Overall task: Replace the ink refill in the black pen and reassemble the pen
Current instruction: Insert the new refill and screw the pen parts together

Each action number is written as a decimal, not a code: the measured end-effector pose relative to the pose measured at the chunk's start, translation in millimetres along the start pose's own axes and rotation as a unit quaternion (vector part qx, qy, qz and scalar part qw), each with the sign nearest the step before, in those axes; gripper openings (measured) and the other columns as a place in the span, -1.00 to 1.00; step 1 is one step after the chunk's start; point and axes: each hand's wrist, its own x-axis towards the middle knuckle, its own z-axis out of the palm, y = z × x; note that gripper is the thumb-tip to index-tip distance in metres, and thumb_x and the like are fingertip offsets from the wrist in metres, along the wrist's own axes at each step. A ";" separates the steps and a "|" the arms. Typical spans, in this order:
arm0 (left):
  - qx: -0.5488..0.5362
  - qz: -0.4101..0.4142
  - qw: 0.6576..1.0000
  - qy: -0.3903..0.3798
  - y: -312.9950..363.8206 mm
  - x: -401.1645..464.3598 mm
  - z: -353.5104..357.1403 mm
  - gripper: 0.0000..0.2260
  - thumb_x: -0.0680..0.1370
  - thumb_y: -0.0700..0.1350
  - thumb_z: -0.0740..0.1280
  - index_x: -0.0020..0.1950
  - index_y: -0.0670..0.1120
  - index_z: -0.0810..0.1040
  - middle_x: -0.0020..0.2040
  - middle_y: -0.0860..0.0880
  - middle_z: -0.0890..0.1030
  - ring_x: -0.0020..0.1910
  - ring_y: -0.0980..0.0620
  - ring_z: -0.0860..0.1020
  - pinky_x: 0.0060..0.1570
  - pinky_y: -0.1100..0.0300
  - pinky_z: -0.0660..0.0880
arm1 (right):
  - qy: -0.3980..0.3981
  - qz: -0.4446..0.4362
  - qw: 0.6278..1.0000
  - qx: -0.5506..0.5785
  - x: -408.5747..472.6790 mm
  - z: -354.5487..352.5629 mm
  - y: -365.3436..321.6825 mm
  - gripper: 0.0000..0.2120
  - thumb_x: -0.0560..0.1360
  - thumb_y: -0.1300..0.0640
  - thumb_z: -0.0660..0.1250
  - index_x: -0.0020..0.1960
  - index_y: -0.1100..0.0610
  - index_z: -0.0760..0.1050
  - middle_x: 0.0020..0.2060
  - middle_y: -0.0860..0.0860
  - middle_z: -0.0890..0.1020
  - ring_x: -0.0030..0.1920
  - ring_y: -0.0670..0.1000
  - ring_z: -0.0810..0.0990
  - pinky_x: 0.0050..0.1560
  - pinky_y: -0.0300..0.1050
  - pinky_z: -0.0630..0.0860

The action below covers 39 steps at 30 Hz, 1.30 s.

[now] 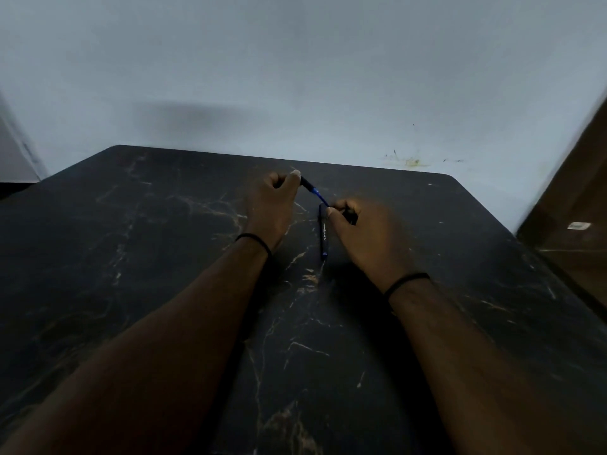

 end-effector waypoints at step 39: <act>-0.136 -0.115 0.973 -0.147 -0.2 -14.4 0.6 -0.82 0.53 -0.06 0.43 -0.17 -0.13 0.55 -0.34 -0.05 0.44 -0.57 0.12 0.22 -0.67 0.34 0.13 | 0.070 0.010 0.997 0.015 -3.7 -4.1 -4.4 -0.86 0.43 0.08 0.51 -0.10 -0.05 0.56 -0.25 -0.17 0.57 -0.22 -0.14 0.54 -0.28 -0.29 0.42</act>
